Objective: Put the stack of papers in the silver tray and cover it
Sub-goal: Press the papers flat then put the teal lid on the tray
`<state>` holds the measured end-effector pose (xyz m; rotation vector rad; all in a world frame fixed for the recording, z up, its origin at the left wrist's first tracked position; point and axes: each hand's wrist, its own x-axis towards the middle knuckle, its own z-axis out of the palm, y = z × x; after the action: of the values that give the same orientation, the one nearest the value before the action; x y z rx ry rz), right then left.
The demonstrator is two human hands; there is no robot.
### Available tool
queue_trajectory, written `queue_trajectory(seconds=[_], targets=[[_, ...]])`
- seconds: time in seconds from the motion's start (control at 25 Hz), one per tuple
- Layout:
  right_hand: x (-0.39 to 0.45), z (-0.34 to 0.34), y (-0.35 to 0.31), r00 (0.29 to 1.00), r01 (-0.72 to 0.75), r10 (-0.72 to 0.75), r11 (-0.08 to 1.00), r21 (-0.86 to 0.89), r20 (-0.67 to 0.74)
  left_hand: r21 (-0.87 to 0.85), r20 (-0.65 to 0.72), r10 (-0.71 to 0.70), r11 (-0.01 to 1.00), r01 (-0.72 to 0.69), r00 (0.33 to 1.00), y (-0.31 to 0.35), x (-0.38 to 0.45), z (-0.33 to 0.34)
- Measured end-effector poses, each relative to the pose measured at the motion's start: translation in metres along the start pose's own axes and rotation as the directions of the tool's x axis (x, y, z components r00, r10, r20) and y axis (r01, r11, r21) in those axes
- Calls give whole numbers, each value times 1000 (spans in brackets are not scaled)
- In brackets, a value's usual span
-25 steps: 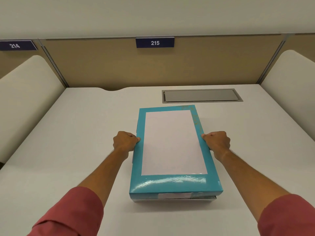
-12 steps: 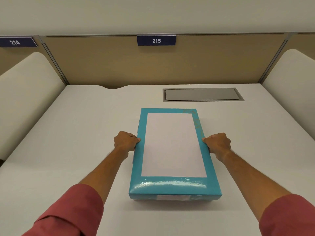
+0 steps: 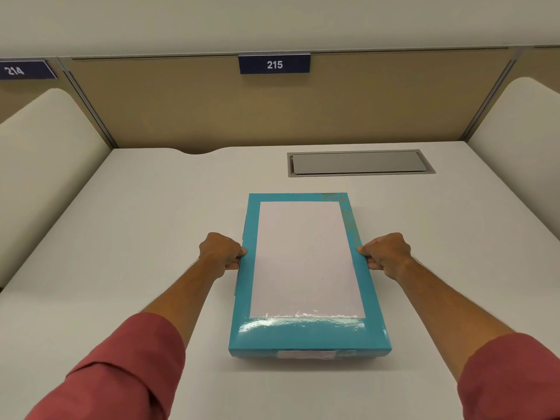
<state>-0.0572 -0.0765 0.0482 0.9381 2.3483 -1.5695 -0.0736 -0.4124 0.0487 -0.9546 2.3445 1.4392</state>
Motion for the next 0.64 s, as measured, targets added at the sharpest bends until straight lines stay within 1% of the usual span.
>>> queue_trajectory(seconds=[0.32,0.64], targets=[[8,3,4,998,-62,61,998,15,26,35,-12,-35,999,35,999,-7,9,10],[5,5,6,999,-45,45,998,-40,1,-15,5,-34,999,34,999,-15,7,9]])
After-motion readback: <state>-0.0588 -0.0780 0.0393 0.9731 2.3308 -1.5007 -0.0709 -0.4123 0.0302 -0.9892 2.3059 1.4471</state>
